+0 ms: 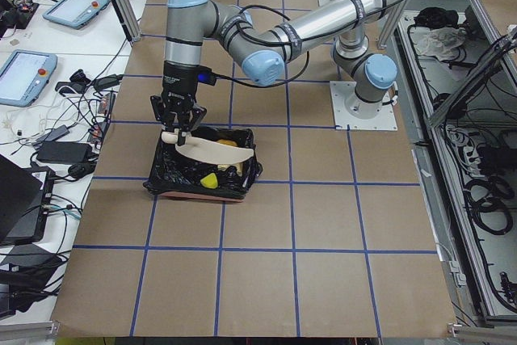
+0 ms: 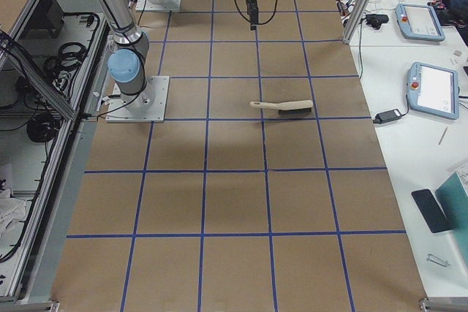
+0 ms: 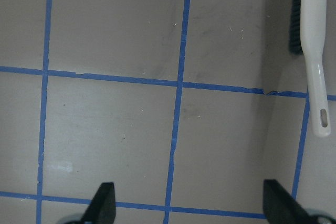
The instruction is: Sweep and dump trash into bin
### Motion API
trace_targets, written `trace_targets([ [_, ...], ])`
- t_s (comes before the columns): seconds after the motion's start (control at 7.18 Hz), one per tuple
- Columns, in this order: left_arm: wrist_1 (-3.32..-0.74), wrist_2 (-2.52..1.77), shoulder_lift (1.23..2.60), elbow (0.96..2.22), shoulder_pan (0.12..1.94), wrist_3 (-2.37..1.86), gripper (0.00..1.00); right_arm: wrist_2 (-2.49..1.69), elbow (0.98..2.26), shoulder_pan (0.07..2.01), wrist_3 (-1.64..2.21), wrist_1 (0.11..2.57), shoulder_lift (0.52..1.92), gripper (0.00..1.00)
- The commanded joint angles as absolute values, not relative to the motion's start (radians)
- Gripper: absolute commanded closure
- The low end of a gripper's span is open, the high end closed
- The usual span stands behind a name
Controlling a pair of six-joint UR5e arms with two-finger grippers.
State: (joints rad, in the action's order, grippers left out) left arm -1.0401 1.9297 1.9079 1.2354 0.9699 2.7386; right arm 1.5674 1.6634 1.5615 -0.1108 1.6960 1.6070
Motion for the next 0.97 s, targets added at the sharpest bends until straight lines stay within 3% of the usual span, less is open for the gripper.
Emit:
trace_targets([
  [0.0,-1.254,1.646,1.867,1.235,0.957,2.648,0.95,1.572,1.664,1.563,-0.109,1.697,1.606,0.0],
  [0.42,-1.399,1.485,1.874,1.247,1.035,2.411,0.94,1.572,1.667,1.563,-0.11,1.686,1.606,0.0],
  [0.84,-1.385,1.482,1.922,1.36,1.167,2.209,0.93,1.574,1.667,1.563,-0.115,1.684,1.606,0.0],
])
